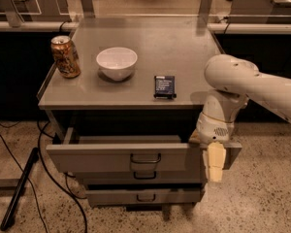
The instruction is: Open top drawer
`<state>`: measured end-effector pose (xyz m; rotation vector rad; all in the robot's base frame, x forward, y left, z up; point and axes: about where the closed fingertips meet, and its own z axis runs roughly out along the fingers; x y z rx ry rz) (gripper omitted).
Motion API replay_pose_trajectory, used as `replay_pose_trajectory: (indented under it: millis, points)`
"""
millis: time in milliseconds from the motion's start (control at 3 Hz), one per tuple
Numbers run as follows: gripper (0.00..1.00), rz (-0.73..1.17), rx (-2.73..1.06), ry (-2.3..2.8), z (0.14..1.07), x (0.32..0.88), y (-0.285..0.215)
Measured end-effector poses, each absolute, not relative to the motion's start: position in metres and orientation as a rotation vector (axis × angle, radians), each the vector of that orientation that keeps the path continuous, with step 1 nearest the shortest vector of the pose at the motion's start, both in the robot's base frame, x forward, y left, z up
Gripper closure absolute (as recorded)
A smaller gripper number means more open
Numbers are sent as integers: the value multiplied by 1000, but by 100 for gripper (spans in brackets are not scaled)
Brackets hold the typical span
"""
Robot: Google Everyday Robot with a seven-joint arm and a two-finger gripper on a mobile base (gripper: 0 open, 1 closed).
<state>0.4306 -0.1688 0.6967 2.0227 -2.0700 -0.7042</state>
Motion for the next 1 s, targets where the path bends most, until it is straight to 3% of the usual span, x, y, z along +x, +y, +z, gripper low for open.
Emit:
replay_pose_trajectory:
  millis: [1000]
  points:
    - [0, -693, 1950, -2024, 703, 422, -183]
